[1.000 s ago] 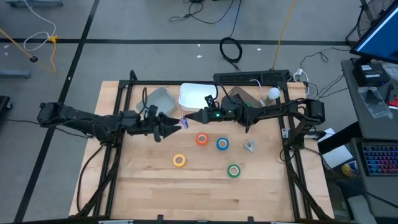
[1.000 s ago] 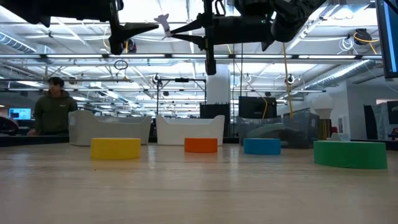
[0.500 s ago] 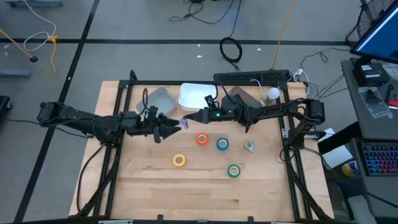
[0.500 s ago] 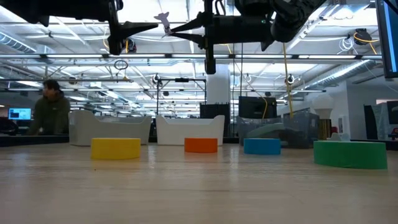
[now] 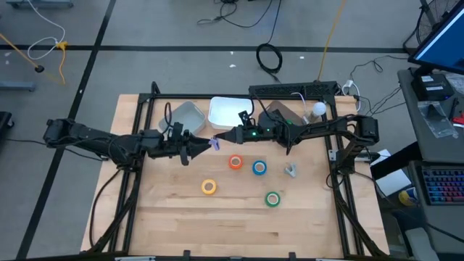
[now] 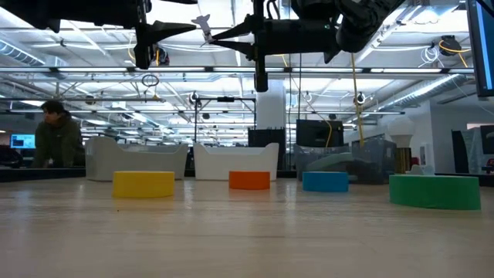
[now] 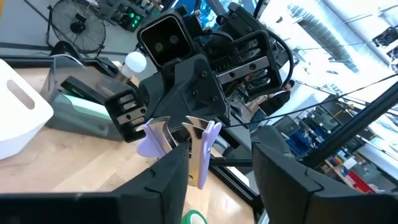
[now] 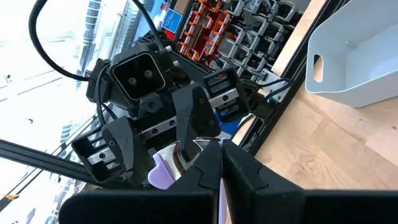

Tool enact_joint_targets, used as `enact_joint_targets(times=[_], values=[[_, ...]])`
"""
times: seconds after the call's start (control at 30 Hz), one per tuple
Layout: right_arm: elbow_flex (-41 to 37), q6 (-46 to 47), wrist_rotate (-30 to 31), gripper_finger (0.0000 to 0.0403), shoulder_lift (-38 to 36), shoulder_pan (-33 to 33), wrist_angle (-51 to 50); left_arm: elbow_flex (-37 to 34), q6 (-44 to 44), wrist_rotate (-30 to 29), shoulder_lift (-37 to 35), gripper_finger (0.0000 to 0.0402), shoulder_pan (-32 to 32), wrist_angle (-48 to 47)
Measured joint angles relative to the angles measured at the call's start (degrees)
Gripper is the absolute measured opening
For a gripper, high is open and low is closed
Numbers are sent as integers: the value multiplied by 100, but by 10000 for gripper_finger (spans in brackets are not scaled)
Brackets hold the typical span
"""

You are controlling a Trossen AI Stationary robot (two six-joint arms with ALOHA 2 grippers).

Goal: Pick and place Stapler, Stapler remover, tape
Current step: Put the purple staple remover into the white bin

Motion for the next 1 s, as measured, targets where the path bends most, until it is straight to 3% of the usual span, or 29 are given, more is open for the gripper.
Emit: enact_joint_targets(times=[1.0], values=[[0, 24, 16, 0, 0, 4, 2, -2, 148, 91, 133, 44, 161, 292]])
